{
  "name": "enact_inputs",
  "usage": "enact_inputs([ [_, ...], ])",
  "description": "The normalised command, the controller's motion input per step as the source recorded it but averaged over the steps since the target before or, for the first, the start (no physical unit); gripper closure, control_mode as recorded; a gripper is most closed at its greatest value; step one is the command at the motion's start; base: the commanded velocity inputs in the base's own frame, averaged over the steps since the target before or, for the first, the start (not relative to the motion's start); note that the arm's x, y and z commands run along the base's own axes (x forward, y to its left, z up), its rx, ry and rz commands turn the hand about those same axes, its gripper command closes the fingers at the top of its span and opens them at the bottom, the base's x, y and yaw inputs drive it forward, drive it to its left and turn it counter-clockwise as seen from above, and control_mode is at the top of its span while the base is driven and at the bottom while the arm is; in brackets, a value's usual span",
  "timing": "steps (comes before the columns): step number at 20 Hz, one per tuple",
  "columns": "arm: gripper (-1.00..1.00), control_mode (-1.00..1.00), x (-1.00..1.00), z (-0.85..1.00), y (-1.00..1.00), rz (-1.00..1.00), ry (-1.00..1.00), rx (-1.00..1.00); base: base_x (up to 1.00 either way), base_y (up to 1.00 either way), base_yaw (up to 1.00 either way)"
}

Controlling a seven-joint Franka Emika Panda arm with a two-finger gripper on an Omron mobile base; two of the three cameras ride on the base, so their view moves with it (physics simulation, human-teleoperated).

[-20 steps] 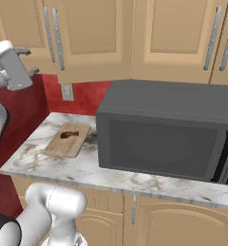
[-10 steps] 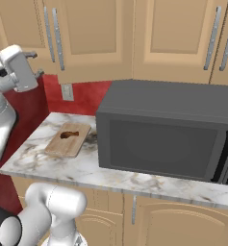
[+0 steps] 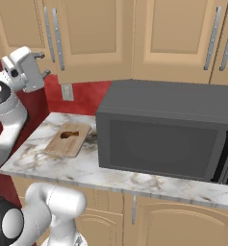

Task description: Open the cabinet, retrieve the rolling pin, and place it next to the meat on the cutting board to prepare for tenderizing.

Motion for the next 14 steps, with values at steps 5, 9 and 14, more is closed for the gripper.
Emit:
enact_inputs([
  [5, -1.00, -1.00, 0.38, -0.05, 0.00, 0.01, 0.02, -0.01, 0.00, 0.00, 0.00],
  [9, -1.00, -1.00, 0.21, -0.06, 0.00, 0.00, 0.02, -0.01, 0.00, 0.00, 0.00],
  [14, -1.00, -1.00, -0.01, -0.12, -0.13, 0.00, 0.00, 0.00, 0.00, 0.00, 0.00],
])
